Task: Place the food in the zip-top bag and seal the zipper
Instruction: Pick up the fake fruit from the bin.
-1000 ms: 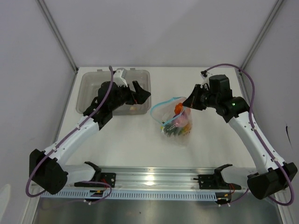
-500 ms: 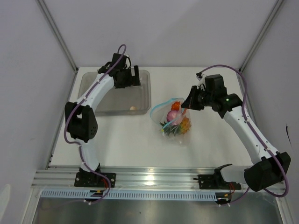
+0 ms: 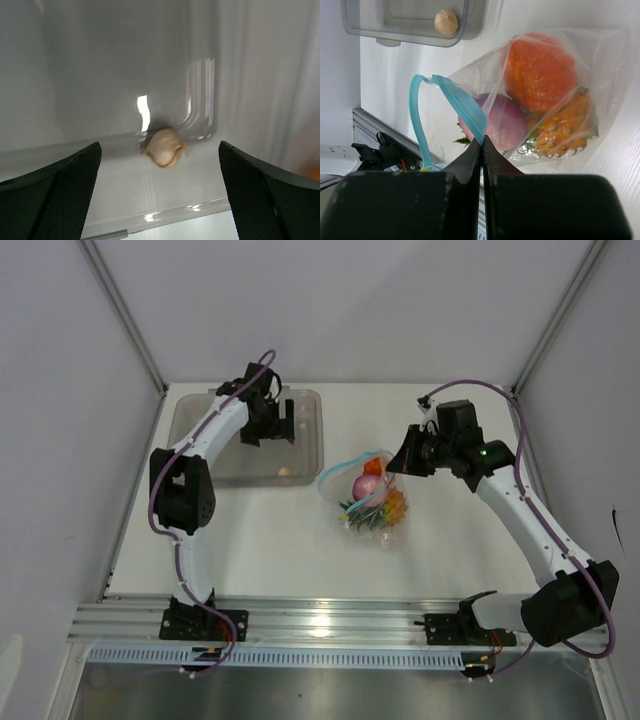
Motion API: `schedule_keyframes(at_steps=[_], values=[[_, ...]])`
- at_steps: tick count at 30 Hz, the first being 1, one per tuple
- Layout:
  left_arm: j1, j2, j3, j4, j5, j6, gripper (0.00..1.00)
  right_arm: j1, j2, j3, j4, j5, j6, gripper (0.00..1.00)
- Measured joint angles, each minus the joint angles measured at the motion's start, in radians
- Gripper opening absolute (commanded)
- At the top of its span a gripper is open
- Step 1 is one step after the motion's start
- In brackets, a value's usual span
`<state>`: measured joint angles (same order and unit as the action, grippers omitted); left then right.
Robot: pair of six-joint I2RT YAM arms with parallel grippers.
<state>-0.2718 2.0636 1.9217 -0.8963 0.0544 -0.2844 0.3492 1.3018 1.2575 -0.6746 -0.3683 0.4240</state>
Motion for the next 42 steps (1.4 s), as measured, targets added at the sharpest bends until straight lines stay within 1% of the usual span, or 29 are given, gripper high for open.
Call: schedule_keyframes(at_steps=[3,5,8,11,15,19,24,26,27,32,35,36,38,39,40,41,42], values=[[-0.010,-0.045,-0.188,0.032,-0.040,-0.024,0.99,0.000,0.000,0.000,0.002,0.000,0.000,0.00],[-0.019,-0.070,-0.288,0.054,-0.063,-0.046,0.99,0.000,0.000,0.000,0.005,-0.003,0.001,0.00],[-0.035,-0.096,-0.387,0.081,-0.098,-0.089,0.99,0.000,0.000,0.000,0.013,-0.009,0.002,0.00],[-0.046,-0.100,-0.414,0.127,-0.113,-0.126,0.98,0.000,-0.003,0.000,0.022,-0.017,0.010,0.00],[-0.053,-0.100,-0.417,0.185,-0.113,-0.153,0.95,0.000,-0.009,0.000,0.024,-0.025,0.013,0.00],[-0.062,-0.100,-0.417,0.217,-0.112,-0.178,0.95,0.000,-0.018,0.000,0.023,-0.026,0.013,0.00],[-0.082,-0.100,-0.445,0.258,-0.113,-0.196,0.88,0.000,-0.029,0.000,0.022,-0.026,0.013,0.00],[-0.088,-0.100,-0.468,0.266,-0.113,-0.200,0.87,0.000,-0.031,0.000,0.022,-0.026,0.013,0.00],[-0.089,-0.100,-0.475,0.267,-0.113,-0.204,0.84,0.000,-0.031,0.000,0.022,-0.026,0.013,0.00],[-0.092,-0.100,-0.503,0.294,-0.116,-0.206,0.80,0.000,-0.031,0.000,0.022,-0.025,0.013,0.00],[-0.092,-0.100,-0.522,0.307,-0.116,-0.212,0.72,0.000,-0.031,0.000,0.022,-0.026,0.013,0.00],[-0.092,-0.100,-0.526,0.309,-0.116,-0.214,0.65,0.000,-0.031,0.000,0.022,-0.026,0.013,0.00],[-0.092,-0.100,-0.527,0.311,-0.117,-0.217,0.56,0.000,-0.031,-0.001,0.022,-0.026,0.013,0.00],[-0.092,-0.100,-0.527,0.311,-0.118,-0.217,0.49,0.000,-0.031,-0.001,0.022,-0.026,0.013,0.00],[-0.092,-0.100,-0.527,0.311,-0.121,-0.219,0.45,0.000,-0.031,-0.001,0.022,-0.026,0.013,0.00],[-0.092,-0.100,-0.527,0.311,-0.122,-0.217,0.40,0.000,-0.032,-0.001,0.022,-0.025,0.013,0.00],[-0.092,-0.100,-0.527,0.312,-0.122,-0.216,0.36,0.000,-0.032,-0.001,0.022,-0.025,0.013,0.00]])
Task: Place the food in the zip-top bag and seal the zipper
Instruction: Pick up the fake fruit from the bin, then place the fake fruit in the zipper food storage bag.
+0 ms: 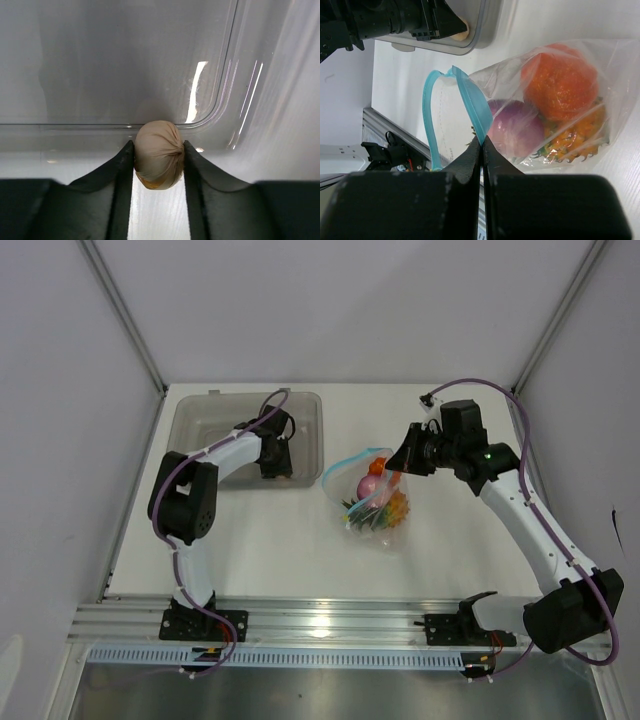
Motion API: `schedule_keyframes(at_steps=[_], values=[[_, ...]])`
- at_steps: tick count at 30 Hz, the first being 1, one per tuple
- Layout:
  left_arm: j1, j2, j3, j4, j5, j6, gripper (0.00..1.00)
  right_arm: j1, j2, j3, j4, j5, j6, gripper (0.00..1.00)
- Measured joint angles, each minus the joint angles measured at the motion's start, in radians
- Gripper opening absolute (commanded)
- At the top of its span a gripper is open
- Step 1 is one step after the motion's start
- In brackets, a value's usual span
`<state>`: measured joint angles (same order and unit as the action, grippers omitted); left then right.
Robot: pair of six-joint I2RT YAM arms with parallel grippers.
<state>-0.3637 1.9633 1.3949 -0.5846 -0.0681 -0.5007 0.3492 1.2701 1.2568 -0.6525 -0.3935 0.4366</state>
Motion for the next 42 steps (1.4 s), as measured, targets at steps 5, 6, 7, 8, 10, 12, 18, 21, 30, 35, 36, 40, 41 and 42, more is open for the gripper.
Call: schedule_keyframes(at_steps=[5,6,7,8,10,12,18,21,30,35,36,40,41,42], values=[[0.000,0.000,0.000,0.008,0.000,0.002,0.06,0.000,-0.002,0.000,0.000,0.000,0.001,0.00],[0.000,0.000,0.000,0.008,0.000,0.002,0.00,0.000,-0.002,0.000,0.000,0.000,0.001,0.00],[0.000,0.000,0.000,0.007,0.000,0.002,0.01,0.000,-0.002,0.000,0.000,0.000,0.002,0.00],[0.000,0.000,0.003,0.005,-0.001,0.002,0.01,0.000,-0.002,0.000,0.000,0.000,0.004,0.00],[0.000,-0.002,0.014,-0.007,-0.005,0.003,0.00,0.000,-0.002,-0.002,0.001,0.000,0.005,0.00],[0.001,-0.017,0.033,-0.024,-0.011,0.003,0.01,0.000,-0.002,-0.009,0.001,0.000,0.007,0.00],[0.002,-0.207,0.071,-0.026,0.058,0.009,0.00,0.000,-0.002,-0.016,0.000,0.002,0.008,0.00],[-0.001,-0.354,0.063,0.034,0.181,0.012,0.01,0.000,-0.002,-0.016,0.000,0.004,0.008,0.00],[-0.146,-0.636,-0.105,0.350,0.543,0.012,0.02,0.000,-0.002,-0.015,0.000,0.008,0.020,0.00],[-0.246,-0.598,-0.176,0.407,0.604,0.013,0.04,0.000,-0.004,-0.014,-0.001,0.007,0.035,0.00],[-0.256,-0.592,-0.189,0.408,0.603,0.013,0.04,0.000,-0.006,-0.014,-0.001,0.007,0.038,0.00],[-0.284,-0.558,-0.217,0.400,0.594,0.016,0.20,0.000,-0.020,-0.006,-0.008,0.006,0.042,0.00],[-0.289,-0.551,-0.217,0.396,0.585,0.023,0.26,0.000,-0.024,-0.004,-0.009,0.006,0.043,0.00],[-0.293,-0.548,-0.217,0.391,0.571,0.031,0.33,0.000,-0.028,-0.002,-0.010,0.006,0.043,0.00]])
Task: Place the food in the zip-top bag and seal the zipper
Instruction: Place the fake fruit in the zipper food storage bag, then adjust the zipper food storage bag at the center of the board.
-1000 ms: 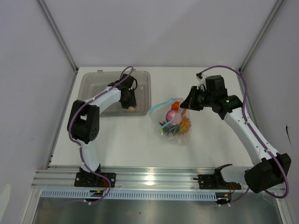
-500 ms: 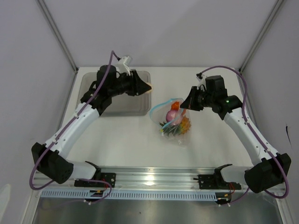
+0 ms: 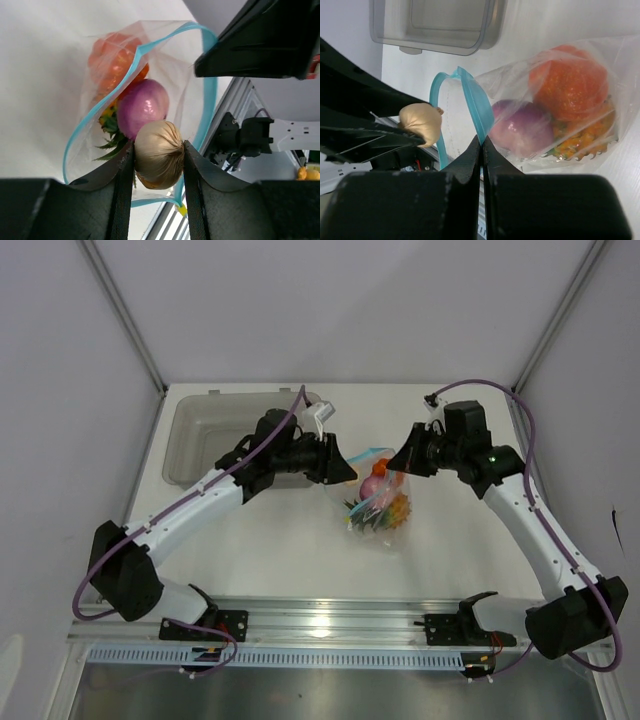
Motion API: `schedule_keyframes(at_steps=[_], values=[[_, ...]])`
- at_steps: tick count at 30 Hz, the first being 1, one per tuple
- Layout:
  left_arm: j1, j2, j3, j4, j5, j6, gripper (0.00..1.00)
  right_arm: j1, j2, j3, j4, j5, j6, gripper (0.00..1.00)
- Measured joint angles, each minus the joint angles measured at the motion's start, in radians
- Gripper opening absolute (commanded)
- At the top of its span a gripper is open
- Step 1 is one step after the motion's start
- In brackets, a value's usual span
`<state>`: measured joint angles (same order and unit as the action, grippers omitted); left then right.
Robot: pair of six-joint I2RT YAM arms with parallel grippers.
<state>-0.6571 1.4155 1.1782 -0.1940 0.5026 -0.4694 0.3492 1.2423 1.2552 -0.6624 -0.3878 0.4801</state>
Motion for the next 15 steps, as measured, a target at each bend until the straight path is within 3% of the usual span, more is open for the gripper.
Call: schedule_keyframes(at_steps=[1,3,5,15], values=[[-0.003,0.002,0.000,-0.006,-0.012,0.004,0.48,0.000,-0.003,0.002,-0.001,-0.002,0.002,0.00],[-0.013,0.011,0.006,-0.027,-0.040,0.017,0.62,0.000,-0.009,0.004,-0.002,-0.003,0.003,0.00],[-0.020,0.028,0.016,-0.048,-0.065,0.036,0.97,0.000,-0.012,0.006,-0.006,-0.006,0.006,0.00],[-0.026,0.036,0.089,-0.150,-0.206,0.109,1.00,0.000,-0.029,0.006,-0.033,-0.006,0.008,0.00]])
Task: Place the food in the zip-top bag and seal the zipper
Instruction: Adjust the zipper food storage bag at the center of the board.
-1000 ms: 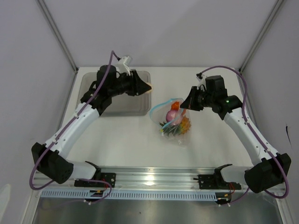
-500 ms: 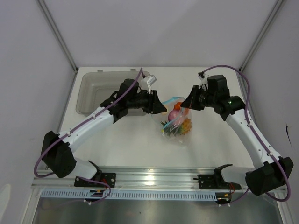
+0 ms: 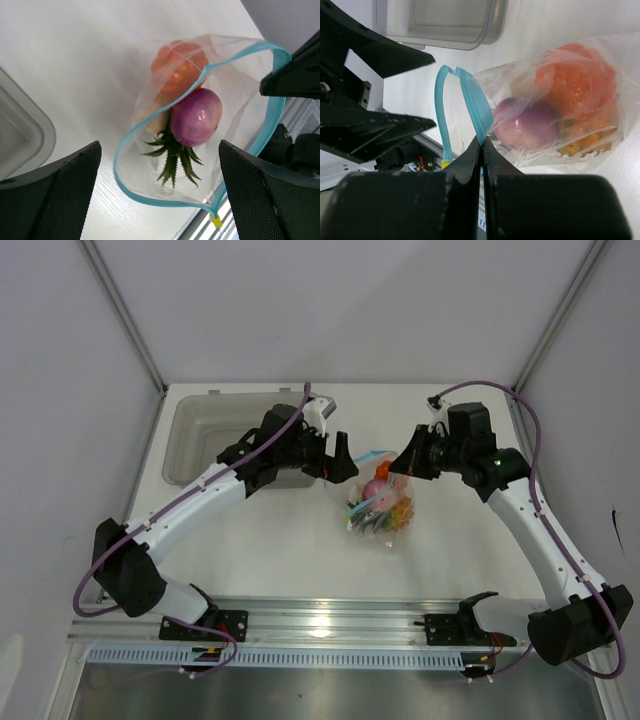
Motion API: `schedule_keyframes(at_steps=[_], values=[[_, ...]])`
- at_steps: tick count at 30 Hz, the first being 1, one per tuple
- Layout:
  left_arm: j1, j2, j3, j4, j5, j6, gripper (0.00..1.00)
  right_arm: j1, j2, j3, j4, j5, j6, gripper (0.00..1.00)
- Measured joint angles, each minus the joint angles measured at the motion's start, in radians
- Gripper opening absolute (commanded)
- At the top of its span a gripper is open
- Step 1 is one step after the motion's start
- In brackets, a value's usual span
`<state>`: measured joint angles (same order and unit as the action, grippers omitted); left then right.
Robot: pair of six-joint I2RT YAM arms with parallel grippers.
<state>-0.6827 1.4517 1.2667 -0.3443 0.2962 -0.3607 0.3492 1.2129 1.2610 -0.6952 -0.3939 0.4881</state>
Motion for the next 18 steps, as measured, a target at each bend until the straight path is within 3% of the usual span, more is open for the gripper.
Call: schedule_keyframes(at_steps=[10,18], values=[[0.000,0.064,0.217,-0.097,-0.082,0.197,0.99,0.000,-0.015,0.009,-0.046,-0.007,-0.024,0.00],[0.000,0.162,0.214,-0.106,0.070,0.311,0.99,-0.008,-0.022,0.009,-0.056,-0.008,-0.041,0.00]])
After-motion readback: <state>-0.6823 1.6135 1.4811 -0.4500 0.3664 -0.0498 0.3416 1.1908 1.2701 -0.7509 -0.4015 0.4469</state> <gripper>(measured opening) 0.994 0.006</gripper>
